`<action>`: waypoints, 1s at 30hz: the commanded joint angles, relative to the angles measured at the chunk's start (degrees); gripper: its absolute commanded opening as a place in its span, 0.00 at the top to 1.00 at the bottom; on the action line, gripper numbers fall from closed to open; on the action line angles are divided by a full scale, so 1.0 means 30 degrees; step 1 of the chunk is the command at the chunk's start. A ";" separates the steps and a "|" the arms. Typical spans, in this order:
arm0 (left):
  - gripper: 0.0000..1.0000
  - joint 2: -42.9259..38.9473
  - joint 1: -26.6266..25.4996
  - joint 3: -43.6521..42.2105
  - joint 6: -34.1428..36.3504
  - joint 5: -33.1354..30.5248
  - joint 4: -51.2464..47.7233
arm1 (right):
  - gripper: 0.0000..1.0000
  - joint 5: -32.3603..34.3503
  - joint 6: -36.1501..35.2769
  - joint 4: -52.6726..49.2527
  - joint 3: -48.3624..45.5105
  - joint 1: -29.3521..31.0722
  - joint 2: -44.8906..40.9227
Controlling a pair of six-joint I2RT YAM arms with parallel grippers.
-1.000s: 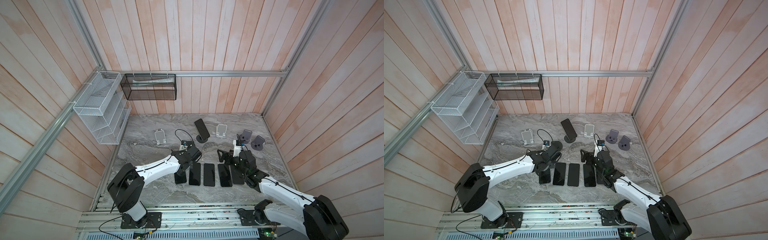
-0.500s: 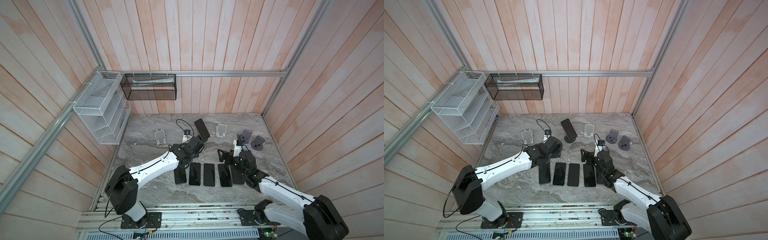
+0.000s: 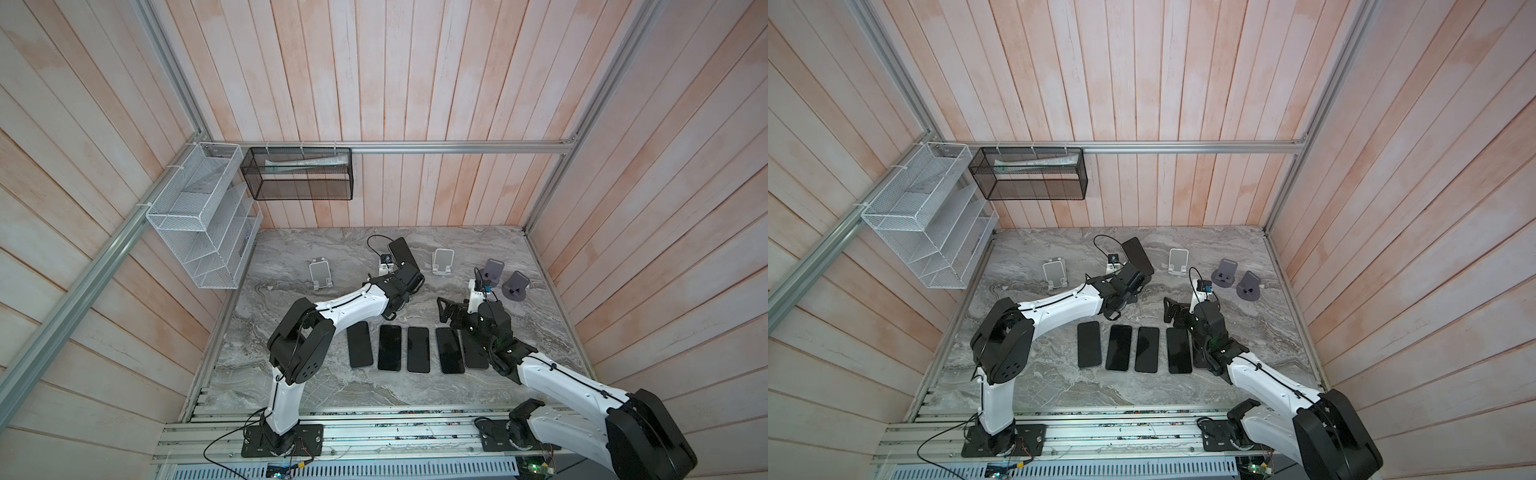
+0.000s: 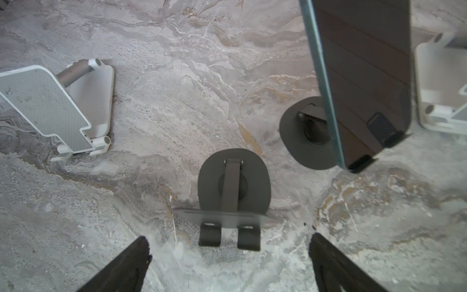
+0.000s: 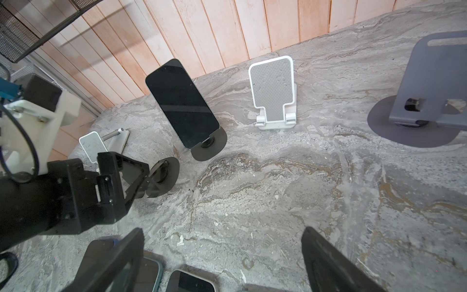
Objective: Remove the phone from the phone stand
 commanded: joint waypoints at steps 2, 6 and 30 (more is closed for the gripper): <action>0.01 -0.0011 0.0224 -0.0347 0.0392 -0.0005 0.1259 | 0.02 0.0136 -0.0237 0.0060 0.0189 0.0105 0.0168; 0.11 0.0423 0.0639 -0.0480 0.0843 0.0814 0.2574 | 0.02 0.0082 -0.0239 0.0088 0.0206 0.0095 0.0231; 0.46 0.0865 0.0668 -0.0747 0.2198 -0.1031 0.3547 | 0.05 0.0120 -0.0386 0.0033 0.0284 0.0101 0.0367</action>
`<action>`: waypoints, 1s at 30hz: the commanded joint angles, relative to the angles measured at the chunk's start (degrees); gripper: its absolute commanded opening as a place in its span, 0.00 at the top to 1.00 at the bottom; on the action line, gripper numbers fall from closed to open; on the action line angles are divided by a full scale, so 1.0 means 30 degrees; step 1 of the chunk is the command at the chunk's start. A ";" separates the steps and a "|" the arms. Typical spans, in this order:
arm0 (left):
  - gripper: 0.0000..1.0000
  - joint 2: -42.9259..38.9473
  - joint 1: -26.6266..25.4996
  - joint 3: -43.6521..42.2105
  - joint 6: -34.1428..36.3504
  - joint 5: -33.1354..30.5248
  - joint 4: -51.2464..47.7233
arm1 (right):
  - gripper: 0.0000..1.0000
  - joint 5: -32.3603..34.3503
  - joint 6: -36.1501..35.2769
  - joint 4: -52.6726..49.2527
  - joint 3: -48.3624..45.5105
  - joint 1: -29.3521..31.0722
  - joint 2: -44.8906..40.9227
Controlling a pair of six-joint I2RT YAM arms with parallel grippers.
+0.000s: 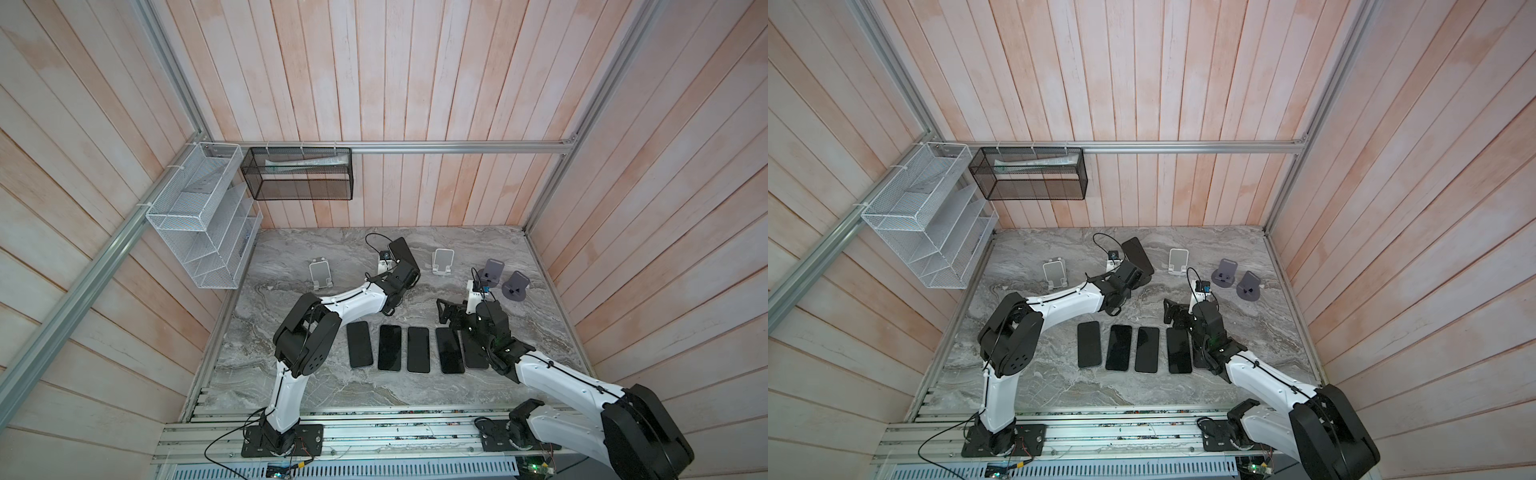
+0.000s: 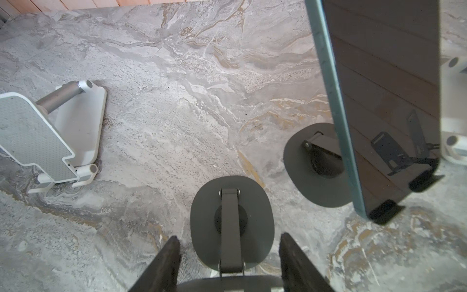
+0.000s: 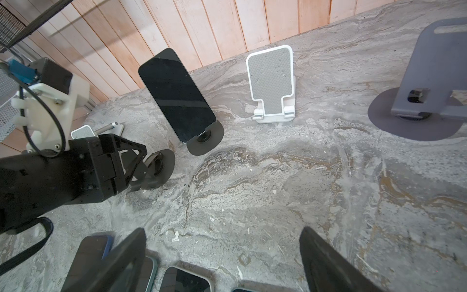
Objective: Remove the phone from the phone stand
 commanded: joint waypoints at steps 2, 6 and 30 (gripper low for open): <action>0.45 -0.0664 0.0006 -0.0744 0.0627 -0.0884 0.0427 | 0.05 0.0097 -0.0344 -0.0005 0.0291 0.0091 -0.0126; 0.44 -0.1170 0.0450 -0.1266 0.1249 -0.0993 0.0964 | 0.05 0.0099 -0.0357 0.0000 0.0294 0.0106 -0.0251; 0.41 0.1165 0.6510 0.2280 0.3494 0.4375 0.0746 | 0.05 0.0156 -0.0327 -0.0015 0.0333 0.0115 -0.0105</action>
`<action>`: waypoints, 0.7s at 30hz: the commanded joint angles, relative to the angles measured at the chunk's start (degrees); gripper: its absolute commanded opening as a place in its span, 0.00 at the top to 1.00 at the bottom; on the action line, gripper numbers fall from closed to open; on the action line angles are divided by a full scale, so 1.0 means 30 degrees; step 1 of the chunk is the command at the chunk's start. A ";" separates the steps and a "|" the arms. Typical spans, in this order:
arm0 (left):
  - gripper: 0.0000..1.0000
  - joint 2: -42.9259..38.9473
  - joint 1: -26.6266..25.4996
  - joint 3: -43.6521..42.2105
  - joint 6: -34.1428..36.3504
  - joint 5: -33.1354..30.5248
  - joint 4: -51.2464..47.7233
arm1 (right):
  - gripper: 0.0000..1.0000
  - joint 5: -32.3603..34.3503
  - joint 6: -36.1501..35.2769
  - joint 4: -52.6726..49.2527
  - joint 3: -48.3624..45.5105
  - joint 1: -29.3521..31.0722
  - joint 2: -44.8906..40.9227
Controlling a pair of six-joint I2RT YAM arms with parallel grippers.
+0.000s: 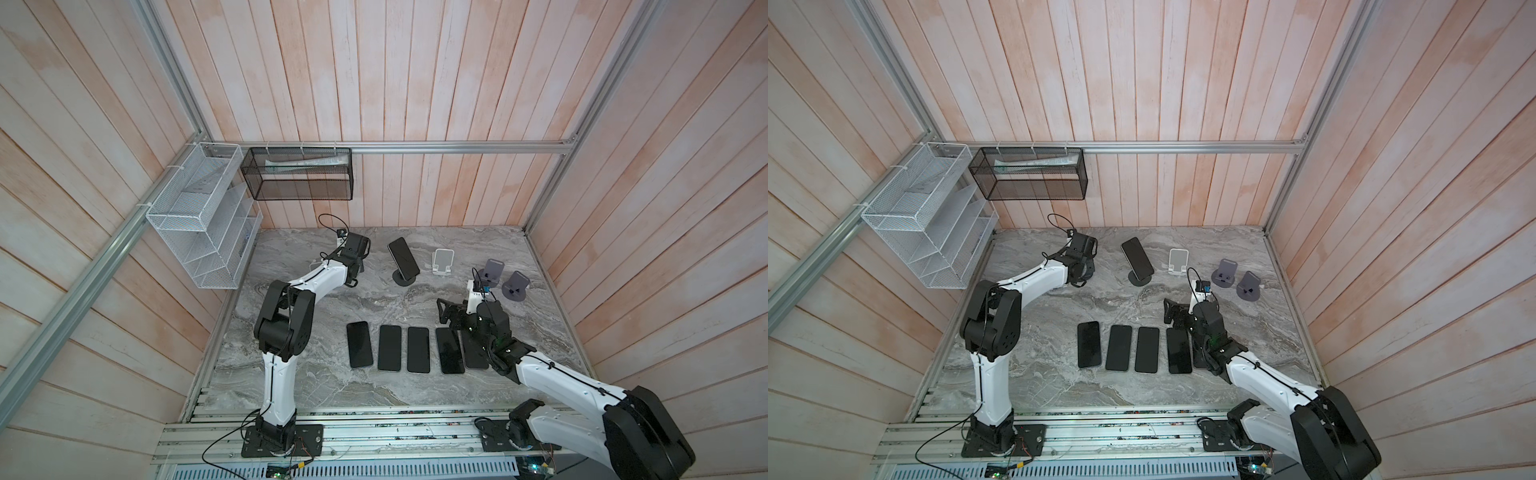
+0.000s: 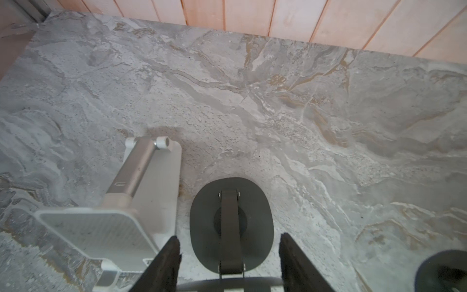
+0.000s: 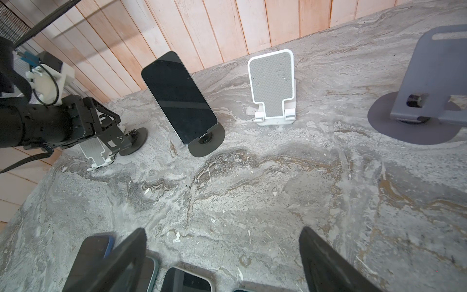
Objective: Remove the phone from the phone stand
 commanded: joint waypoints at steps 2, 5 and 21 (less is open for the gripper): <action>0.41 0.0772 -0.0051 0.1068 0.0448 0.0395 -0.0498 | 0.05 0.0213 -0.0195 0.0077 0.0310 0.0112 0.0109; 0.34 0.1257 -0.0073 0.1896 0.0406 0.0224 -0.1123 | 0.05 0.0124 -0.0137 0.0116 0.0363 0.0085 0.0347; 0.03 -0.6048 -0.3406 0.0547 0.1829 -0.4389 -0.0674 | 0.23 0.0816 -0.1243 0.0004 0.0385 0.0141 0.0320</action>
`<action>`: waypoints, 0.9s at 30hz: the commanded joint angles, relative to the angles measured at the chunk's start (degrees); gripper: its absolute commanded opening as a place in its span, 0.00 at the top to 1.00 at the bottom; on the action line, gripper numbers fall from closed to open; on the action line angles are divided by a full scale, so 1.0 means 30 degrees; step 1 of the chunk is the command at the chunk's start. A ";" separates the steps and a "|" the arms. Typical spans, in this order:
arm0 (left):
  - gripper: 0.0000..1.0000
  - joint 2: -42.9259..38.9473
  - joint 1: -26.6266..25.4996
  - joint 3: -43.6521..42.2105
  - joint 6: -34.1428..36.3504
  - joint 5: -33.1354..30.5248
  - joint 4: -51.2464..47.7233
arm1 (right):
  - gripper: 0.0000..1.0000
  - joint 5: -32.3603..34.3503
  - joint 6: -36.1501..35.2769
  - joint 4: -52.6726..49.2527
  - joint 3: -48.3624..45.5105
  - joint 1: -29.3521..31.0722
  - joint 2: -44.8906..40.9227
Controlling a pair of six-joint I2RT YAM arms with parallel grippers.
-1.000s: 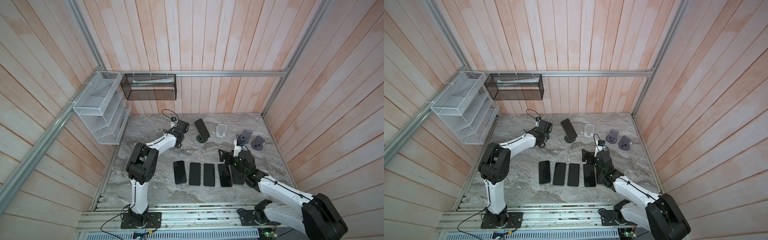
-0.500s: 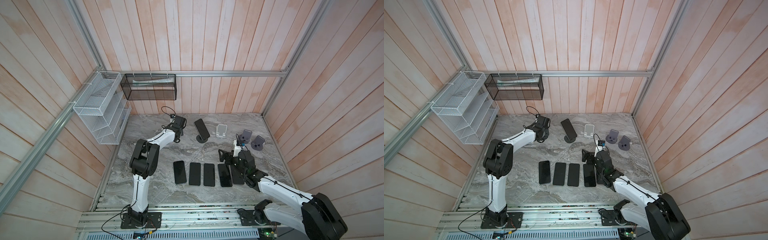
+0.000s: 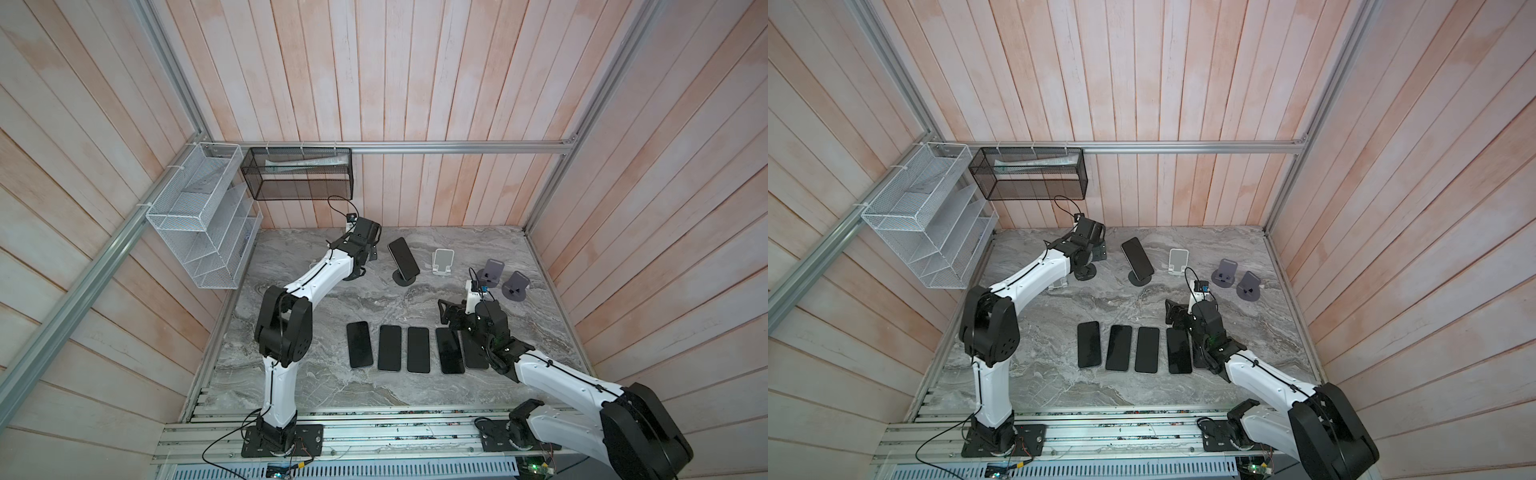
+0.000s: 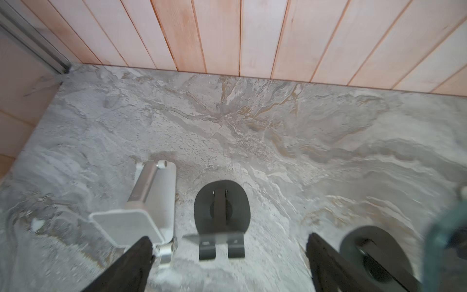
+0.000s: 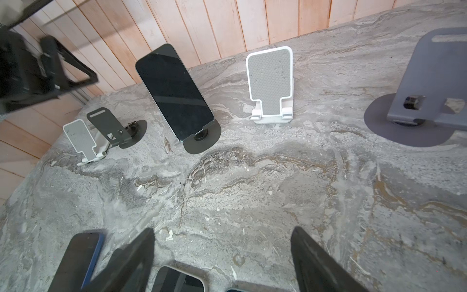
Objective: Remove the phone from the phone stand
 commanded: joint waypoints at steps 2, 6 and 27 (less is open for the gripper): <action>0.03 -0.5182 -0.2607 -0.3982 0.2806 -0.3924 0.5776 | 0.31 0.0679 -0.0394 0.0447 0.0090 0.0114 0.0173; 0.03 -0.8137 -0.2811 -0.6861 0.2415 -0.2661 0.8379 | 0.52 0.0100 -0.0336 -0.0211 0.1311 0.0105 0.0922; 0.03 -1.1823 0.1403 -1.1229 -0.3533 0.9671 0.9037 | 0.93 -0.7142 -0.0138 -0.7133 1.4096 -0.3524 1.2343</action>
